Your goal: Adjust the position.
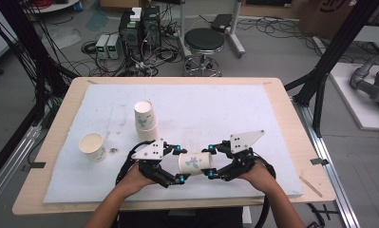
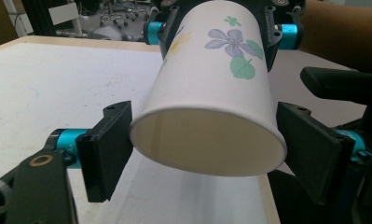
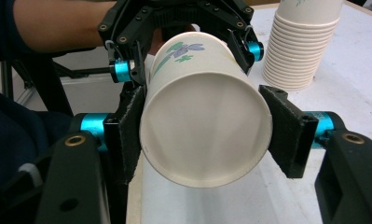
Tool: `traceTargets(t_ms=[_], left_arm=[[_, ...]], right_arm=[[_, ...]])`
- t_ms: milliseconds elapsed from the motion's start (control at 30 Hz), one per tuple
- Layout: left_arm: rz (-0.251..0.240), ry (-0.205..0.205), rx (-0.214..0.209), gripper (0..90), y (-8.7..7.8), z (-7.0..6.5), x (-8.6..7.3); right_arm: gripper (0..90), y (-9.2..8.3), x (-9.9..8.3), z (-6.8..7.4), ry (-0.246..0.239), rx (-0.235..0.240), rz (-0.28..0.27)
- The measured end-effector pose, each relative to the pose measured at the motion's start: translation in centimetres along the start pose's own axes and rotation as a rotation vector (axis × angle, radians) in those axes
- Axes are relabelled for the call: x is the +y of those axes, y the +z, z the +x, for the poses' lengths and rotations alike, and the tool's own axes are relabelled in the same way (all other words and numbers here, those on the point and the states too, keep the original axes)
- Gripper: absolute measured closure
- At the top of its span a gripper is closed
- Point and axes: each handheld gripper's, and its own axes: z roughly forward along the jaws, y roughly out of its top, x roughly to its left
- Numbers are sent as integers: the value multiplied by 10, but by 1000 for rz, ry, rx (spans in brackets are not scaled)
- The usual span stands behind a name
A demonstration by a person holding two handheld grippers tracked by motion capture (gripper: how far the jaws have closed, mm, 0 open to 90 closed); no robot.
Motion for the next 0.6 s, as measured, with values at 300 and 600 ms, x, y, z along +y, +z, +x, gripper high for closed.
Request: traceTargets(t_ms=[300, 600], left_arm=[[-34, 0, -1, 267, -2, 2, 1], [-3, -32, -1, 306, -5, 1, 2]], right_arm=[[370, -1, -6, -3, 27, 17, -29], [369, 1, -7, -4, 39, 22, -13]])
